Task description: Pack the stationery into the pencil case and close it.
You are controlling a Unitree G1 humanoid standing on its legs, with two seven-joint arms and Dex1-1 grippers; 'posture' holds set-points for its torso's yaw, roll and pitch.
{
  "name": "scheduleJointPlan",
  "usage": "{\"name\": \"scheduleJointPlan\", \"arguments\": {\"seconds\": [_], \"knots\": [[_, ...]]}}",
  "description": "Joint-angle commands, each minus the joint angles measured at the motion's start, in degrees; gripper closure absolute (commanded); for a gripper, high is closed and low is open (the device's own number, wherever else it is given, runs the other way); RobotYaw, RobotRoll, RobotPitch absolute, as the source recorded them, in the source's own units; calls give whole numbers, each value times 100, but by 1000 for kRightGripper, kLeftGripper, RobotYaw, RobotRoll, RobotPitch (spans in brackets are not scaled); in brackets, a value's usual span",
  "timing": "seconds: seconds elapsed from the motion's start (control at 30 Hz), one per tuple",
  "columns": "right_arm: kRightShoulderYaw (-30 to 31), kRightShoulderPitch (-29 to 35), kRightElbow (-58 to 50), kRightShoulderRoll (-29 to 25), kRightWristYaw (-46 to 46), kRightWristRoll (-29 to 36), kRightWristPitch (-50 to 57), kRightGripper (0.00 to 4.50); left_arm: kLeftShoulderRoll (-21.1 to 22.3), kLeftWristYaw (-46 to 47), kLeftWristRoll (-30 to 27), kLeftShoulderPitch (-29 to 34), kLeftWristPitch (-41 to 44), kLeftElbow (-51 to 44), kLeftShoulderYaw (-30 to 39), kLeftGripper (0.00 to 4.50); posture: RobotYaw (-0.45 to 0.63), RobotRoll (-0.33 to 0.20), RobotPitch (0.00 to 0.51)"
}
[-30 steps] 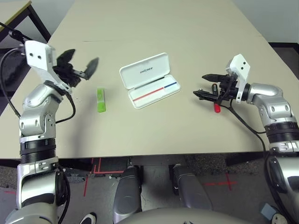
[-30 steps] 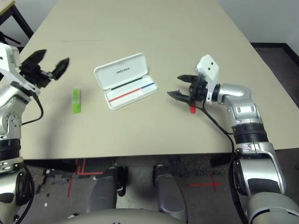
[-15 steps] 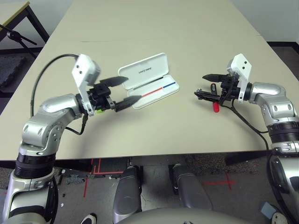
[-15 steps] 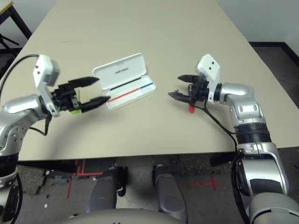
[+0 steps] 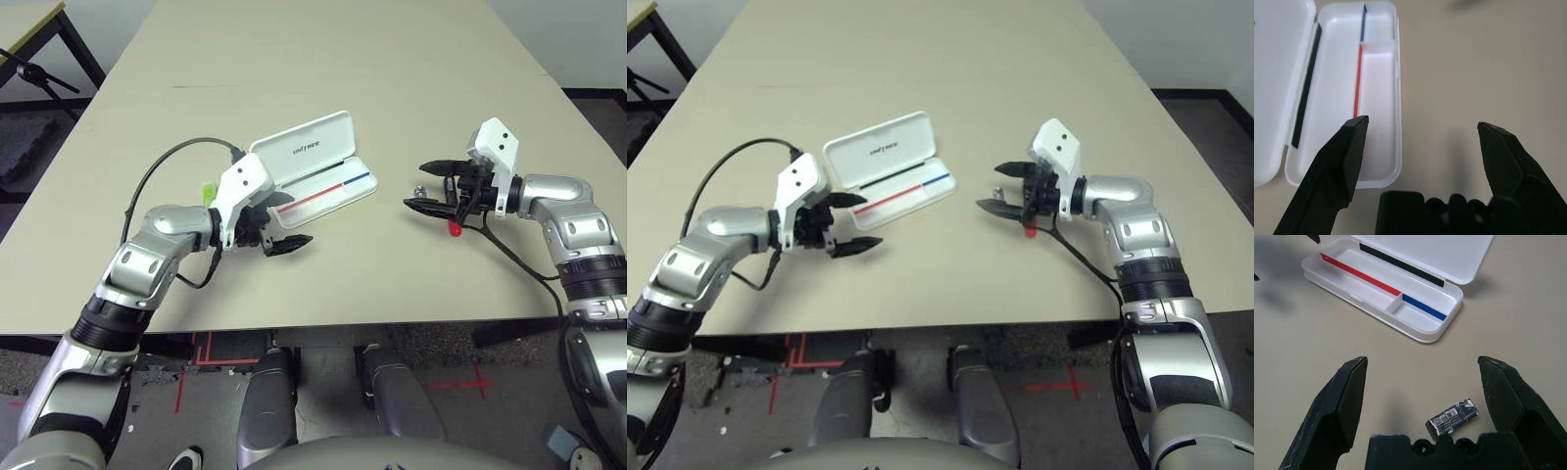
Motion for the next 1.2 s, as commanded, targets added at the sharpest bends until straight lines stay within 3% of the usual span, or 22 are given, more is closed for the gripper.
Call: {"name": "scheduleJointPlan", "arguments": {"seconds": [0.03, 0.33, 0.77, 0.87, 1.2], "knots": [[68, 20, -66, -36, 14, -41, -37, 17, -44, -228, 292, -121, -89, 195, -327, 0, -93, 0, 166], [90, 85, -184, -32, -11, -63, 9, 17, -156, -366, 773, -320, -142, 661, -591, 0, -106, 0, 176], [53, 230, -290, -86, -103, -83, 27, 17, -372, -588, 759, -522, 221, 913, -518, 0, -129, 0, 181], [22, 275, -324, -111, -103, -54, 58, 0, -401, -674, 768, -578, 258, 999, -517, 636, -135, 0, 181], [-152, 194, -504, -136, -128, 201, 297, 0, -475, -780, 907, -798, -50, 1383, -562, 4404, -145, 0, 178]]}}
